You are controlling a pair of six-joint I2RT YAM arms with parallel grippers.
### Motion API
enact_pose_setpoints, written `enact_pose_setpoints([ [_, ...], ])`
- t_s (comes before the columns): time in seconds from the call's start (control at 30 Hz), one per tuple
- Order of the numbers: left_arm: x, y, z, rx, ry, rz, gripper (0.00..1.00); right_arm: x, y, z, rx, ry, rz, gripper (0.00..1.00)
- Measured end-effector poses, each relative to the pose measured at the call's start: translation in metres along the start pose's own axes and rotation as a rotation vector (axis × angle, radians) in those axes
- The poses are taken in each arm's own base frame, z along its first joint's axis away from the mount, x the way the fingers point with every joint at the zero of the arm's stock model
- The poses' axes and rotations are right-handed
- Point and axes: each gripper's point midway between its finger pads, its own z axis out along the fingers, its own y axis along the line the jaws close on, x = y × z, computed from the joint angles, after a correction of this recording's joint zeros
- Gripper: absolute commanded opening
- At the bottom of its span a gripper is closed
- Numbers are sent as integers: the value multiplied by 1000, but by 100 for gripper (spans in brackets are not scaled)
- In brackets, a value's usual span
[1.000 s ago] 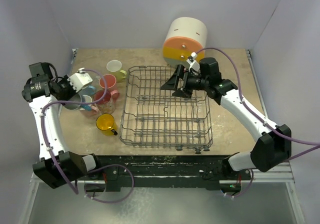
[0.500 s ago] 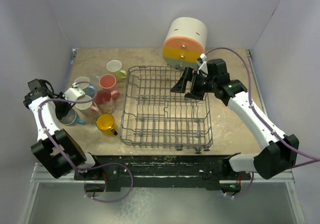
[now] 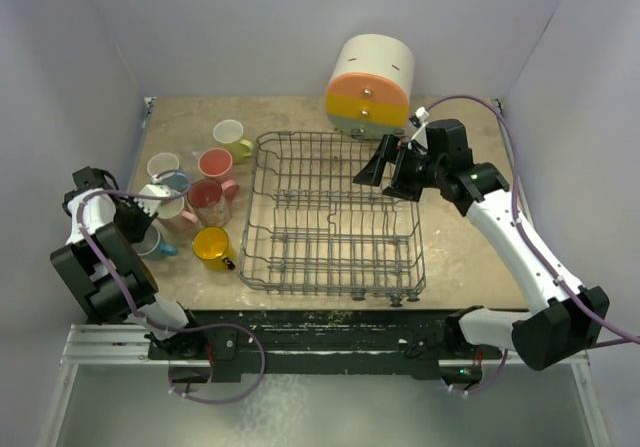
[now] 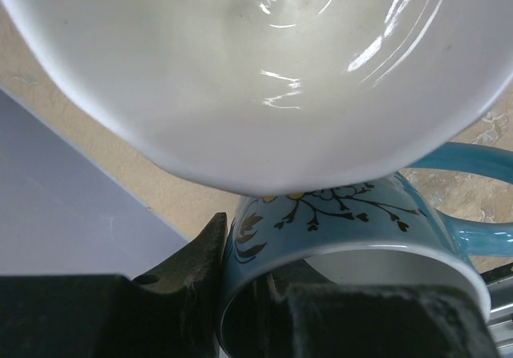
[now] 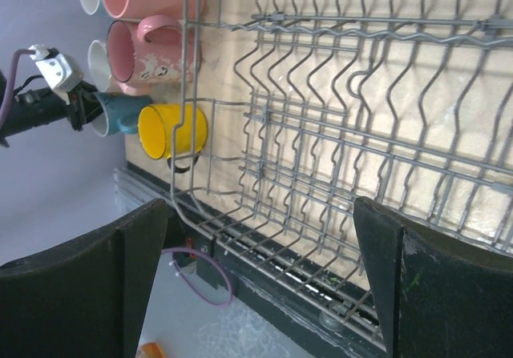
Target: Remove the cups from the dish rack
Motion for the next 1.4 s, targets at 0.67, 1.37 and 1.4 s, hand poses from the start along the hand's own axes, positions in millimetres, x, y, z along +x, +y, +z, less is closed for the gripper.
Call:
enact_pose_setpoints([
  [0.67,-46,17,-27,-25,-173,-102,99,-20,-41,-20,248,-109,-47,100],
  [1.37,-181,-96,-16,200,-767,-428,99,-76,-130,-104,745,-658,-205,100],
  [1.4,-180,-96,-17,175,-782,-437,99,-76,-131,-105,753,-659,-206,100],
])
